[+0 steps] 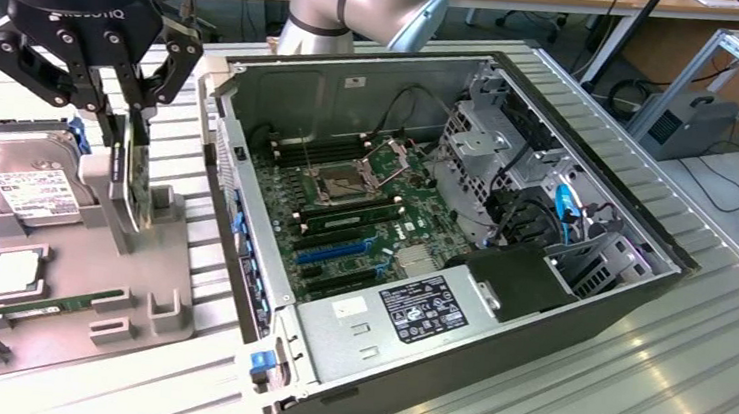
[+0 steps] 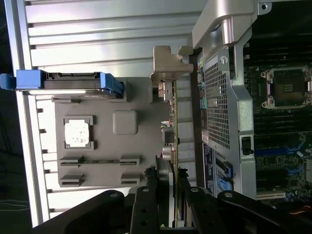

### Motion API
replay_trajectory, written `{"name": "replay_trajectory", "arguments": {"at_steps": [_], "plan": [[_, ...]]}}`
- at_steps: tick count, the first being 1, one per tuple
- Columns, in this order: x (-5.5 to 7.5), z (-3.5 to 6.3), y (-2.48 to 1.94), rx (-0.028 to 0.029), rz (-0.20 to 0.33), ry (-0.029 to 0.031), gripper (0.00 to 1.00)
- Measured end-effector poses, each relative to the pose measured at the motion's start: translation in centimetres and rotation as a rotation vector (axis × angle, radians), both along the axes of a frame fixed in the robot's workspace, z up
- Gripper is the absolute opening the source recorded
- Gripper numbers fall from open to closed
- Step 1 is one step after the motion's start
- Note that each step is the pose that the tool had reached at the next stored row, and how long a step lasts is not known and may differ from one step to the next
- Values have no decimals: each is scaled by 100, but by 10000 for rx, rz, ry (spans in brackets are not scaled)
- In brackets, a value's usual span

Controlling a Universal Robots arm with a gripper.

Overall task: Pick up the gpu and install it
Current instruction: 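Pick up the gpu and move the gpu toward the slot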

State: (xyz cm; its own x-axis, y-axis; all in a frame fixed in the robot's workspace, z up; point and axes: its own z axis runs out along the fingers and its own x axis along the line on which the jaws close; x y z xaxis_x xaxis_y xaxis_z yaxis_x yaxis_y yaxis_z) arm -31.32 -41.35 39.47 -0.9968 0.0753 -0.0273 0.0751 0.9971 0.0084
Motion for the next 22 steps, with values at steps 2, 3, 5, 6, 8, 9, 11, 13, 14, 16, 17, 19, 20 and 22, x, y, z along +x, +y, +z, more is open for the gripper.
{"name": "replay_trajectory", "arguments": {"at_steps": [2,3,5,6,8,9,11,13,14,16,17,19,20,22], "plan": [[0,7,0,-1,0,1,27],[0,11,0,0,0,0,27],[0,22,0,0,0,1,27],[0,27,0,0,0,1,27],[0,41,0,0,0,1,27],[0,48,0,-1,0,1,27],[0,58,0,0,0,1,27],[0,67,0,0,0,1,27],[0,71,0,0,0,1,27],[0,79,0,0,0,2,27],[0,83,0,-1,0,1,27],[0,91,0,0,0,1,27],[0,96,0,-1,0,1,27],[0,104,0,0,0,1,27]]}}
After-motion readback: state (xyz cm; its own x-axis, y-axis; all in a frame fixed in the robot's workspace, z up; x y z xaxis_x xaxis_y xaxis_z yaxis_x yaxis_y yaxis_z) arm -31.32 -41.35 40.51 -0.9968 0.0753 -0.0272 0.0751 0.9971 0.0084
